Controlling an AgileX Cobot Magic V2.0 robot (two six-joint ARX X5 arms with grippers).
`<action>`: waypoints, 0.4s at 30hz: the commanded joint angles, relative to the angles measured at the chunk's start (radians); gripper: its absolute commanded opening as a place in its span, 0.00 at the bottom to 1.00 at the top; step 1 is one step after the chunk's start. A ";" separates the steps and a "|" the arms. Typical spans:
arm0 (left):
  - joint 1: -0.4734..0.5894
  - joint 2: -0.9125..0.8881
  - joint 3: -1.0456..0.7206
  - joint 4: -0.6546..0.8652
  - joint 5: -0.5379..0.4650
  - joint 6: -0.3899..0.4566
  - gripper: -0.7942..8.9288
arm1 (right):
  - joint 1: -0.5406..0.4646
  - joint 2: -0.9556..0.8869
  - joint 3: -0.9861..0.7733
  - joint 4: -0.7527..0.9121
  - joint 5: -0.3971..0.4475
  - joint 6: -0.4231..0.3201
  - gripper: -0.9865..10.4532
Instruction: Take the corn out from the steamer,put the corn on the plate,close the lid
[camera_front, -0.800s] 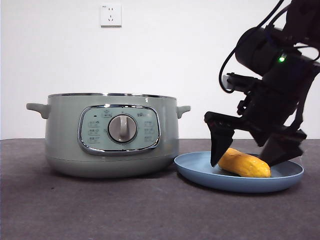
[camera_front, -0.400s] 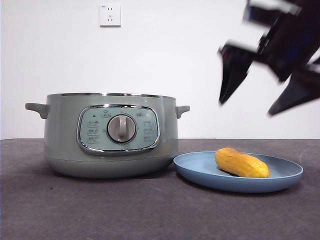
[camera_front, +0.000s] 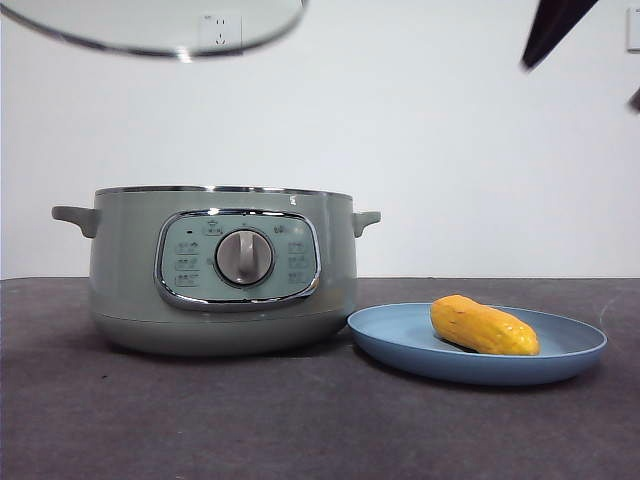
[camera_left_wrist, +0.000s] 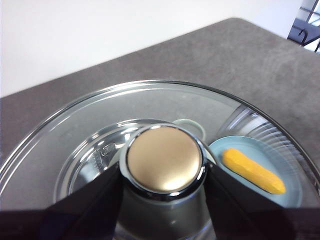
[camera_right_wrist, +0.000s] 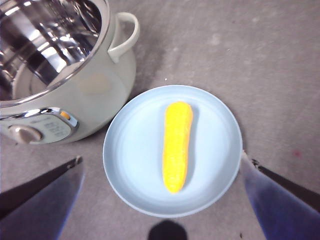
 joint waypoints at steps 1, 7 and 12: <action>0.000 0.053 0.003 0.084 0.018 0.016 0.07 | 0.001 -0.072 -0.009 -0.023 0.003 -0.007 0.58; 0.000 0.172 -0.018 0.187 0.031 0.024 0.07 | 0.001 -0.167 -0.009 -0.051 0.007 -0.007 0.58; -0.006 0.211 -0.104 0.322 0.029 0.023 0.07 | 0.001 -0.189 -0.009 -0.065 0.007 -0.007 0.58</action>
